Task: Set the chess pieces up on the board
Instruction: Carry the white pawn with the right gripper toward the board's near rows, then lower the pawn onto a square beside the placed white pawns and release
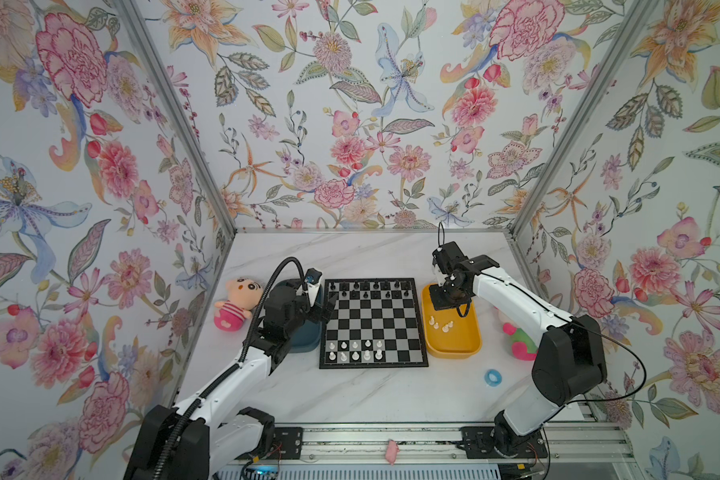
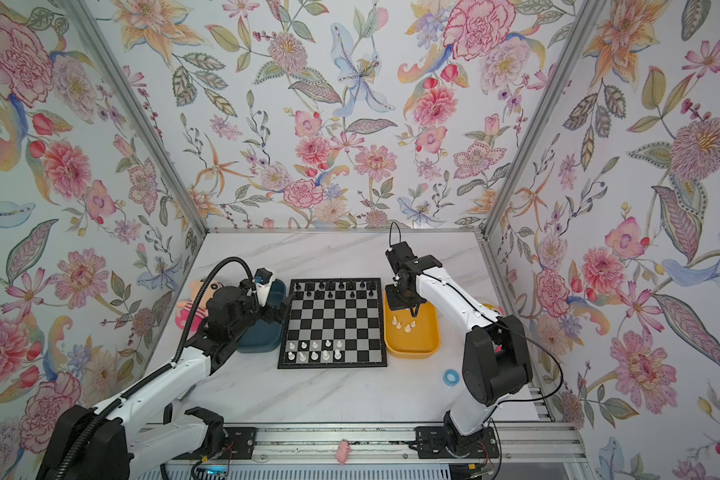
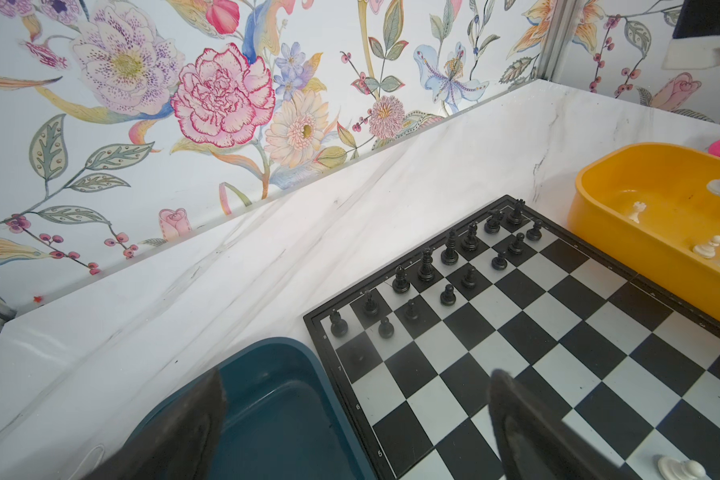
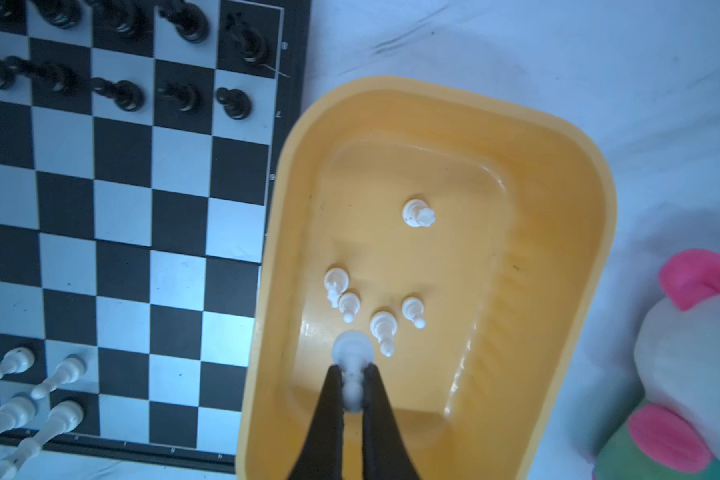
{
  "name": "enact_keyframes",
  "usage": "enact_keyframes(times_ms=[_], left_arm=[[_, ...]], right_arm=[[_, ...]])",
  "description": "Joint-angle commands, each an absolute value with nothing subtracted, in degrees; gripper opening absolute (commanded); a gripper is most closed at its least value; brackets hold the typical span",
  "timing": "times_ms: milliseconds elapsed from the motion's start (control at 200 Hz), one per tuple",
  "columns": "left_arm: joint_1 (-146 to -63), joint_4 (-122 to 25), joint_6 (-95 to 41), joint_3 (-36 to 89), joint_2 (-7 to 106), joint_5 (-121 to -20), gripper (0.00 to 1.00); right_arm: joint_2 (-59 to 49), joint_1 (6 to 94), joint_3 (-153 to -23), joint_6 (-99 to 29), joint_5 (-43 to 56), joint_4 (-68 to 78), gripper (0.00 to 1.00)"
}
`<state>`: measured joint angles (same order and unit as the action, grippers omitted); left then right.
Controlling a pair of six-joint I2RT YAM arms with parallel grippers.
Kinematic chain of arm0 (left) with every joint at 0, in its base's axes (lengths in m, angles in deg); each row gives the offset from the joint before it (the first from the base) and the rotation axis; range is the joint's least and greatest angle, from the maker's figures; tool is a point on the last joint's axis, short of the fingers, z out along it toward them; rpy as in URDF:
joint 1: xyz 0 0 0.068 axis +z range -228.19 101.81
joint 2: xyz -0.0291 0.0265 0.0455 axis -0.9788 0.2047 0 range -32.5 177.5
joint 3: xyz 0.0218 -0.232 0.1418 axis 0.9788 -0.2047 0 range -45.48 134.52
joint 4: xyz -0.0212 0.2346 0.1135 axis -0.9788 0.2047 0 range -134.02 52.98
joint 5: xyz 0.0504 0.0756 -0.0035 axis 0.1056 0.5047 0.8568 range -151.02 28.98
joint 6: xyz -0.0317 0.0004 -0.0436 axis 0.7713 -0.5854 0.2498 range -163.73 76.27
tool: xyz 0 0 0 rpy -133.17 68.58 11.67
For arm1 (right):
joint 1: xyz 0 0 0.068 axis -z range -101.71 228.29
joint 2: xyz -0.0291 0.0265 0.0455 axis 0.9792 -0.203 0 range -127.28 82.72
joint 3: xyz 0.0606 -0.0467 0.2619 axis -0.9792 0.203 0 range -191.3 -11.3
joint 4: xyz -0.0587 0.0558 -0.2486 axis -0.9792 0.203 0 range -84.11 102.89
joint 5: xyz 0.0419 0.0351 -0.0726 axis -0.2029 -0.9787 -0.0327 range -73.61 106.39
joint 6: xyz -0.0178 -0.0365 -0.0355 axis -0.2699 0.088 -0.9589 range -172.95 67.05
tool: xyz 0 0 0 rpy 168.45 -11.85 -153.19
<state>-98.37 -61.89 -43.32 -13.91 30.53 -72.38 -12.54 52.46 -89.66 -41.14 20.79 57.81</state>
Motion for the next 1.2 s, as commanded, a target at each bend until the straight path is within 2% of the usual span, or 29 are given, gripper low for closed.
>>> enact_keyframes(times_ms=[0,465,1196], left_arm=[[-97.7,-63.2,-43.6,-14.9,28.8,-72.2,0.99],[-97.6,-63.6,-43.6,-16.0,26.9,-72.3,0.99],[-97.5,-63.6,-43.8,-16.9,26.1,-71.4,0.99]], right_arm=[[-11.4,48.9,-91.4,-38.3,20.9,61.8,0.0],[-20.0,34.8,-93.1,-34.2,13.6,60.2,0.0],[-27.0,31.8,-91.1,-33.9,10.3,56.7,0.0]])
